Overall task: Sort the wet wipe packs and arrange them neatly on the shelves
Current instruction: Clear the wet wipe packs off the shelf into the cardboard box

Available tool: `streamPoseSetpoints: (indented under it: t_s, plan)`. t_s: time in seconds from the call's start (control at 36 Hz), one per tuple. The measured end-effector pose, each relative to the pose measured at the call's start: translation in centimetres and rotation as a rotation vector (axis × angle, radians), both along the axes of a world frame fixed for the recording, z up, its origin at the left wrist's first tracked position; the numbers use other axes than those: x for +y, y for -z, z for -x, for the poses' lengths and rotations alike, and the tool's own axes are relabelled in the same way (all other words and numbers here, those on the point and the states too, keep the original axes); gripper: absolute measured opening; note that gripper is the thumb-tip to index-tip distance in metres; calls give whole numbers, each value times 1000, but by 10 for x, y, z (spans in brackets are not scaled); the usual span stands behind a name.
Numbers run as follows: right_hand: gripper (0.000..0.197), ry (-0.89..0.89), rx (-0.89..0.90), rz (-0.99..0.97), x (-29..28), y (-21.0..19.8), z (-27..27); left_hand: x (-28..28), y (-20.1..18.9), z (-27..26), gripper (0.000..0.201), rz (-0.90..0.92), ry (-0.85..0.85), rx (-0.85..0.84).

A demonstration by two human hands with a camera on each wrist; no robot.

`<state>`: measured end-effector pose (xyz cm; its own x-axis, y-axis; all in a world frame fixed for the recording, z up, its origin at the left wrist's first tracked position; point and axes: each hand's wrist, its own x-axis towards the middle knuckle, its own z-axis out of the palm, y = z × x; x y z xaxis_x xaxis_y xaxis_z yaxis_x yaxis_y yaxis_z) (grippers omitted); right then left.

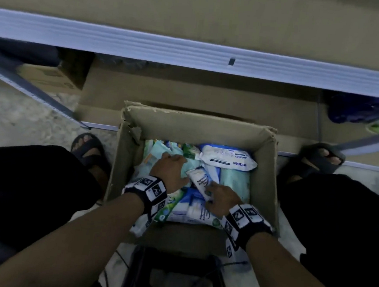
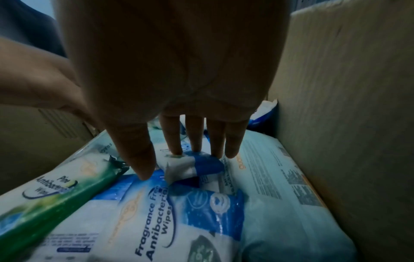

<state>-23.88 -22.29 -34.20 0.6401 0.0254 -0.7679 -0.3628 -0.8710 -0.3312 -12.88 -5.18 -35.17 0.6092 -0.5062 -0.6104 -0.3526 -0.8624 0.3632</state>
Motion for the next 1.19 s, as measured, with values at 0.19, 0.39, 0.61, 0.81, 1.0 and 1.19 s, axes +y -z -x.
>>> streamPoseSetpoints:
  t_s: [0.19, 0.39, 0.61, 0.81, 1.0, 1.19]
  plan:
    - [63, -112, 66, 13, 0, 12, -6, -3, 21, -1, 74, -169, 228, -72]
    - [58, -22, 3, 27, 4, -3, -3, 0, 9, 1, 73, -121, 178, -7]
    - [52, 59, -87, 17, 3, -54, 0, 9, -44, 1, 63, -84, 164, 3]
    - [44, 17, -354, 60, 7, -110, -8, 21, -122, -2, 52, -38, 182, -151]
    - [40, -27, -593, 57, 11, -176, -24, 49, -195, -16, 44, 22, 151, -375]
    - [38, -71, -845, 25, 13, -246, -53, 83, -267, -44, 39, 120, 73, -587]
